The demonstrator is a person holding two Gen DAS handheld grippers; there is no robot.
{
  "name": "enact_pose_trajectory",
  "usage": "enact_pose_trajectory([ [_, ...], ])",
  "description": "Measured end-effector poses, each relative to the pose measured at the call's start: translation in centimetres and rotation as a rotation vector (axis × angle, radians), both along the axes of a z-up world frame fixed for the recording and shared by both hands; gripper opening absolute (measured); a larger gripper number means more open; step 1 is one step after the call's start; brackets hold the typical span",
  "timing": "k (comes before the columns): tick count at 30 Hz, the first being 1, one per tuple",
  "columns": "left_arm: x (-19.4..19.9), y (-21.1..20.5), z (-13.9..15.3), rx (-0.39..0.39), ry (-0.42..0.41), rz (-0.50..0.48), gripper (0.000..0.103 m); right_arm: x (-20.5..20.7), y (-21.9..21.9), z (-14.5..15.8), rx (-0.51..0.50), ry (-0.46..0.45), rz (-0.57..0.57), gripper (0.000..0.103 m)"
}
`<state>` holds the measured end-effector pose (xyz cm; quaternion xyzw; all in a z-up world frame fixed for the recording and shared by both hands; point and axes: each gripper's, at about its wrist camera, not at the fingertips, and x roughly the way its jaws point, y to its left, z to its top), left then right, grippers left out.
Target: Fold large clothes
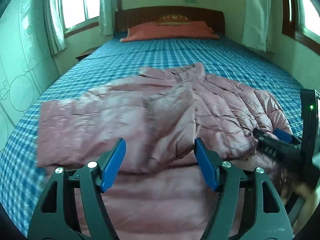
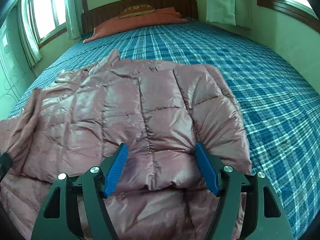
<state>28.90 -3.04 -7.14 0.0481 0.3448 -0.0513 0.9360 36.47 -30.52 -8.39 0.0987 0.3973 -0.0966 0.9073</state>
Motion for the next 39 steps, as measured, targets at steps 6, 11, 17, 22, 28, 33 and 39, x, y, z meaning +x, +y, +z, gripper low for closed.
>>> enact_pose_trajectory([
  [6, -1.4, 6.8, 1.6, -0.029, -0.015, 0.083, 0.074, -0.1, 5.2, 3.5, 0.059, -0.063, 0.099, 0.069],
  [11, -2.8, 10.0, 2.8, -0.081, -0.021, 0.108, 0.076, -0.1, 9.7, 4.1, 0.056, -0.061, 0.176, 0.069],
  [17, -3.3, 12.1, 2.4, -0.086, -0.015, 0.149, 0.076, 0.9, 11.5, 3.6, 0.083, -0.027, 0.191, 0.069],
  [22, -2.6, 13.6, 1.2, -0.073, 0.008, 0.186, 0.076, 2.9, 12.2, 2.3, 0.146, 0.013, 0.194, 0.069],
  [28, -1.8, 14.3, 0.1, -0.052, 0.027, 0.213, 0.076, 5.1, 14.6, -0.2, 0.177, 0.088, 0.275, 0.030],
  [33, -1.0, 14.6, 0.0, -0.033, 0.022, 0.217, 0.076, 4.4, 13.4, 2.5, 0.163, 0.012, 0.293, 0.011],
  [39, 0.5, 14.2, 0.6, -0.025, 0.007, 0.220, 0.076, 3.4, 7.0, 4.7, 0.069, -0.032, 0.217, 0.011],
])
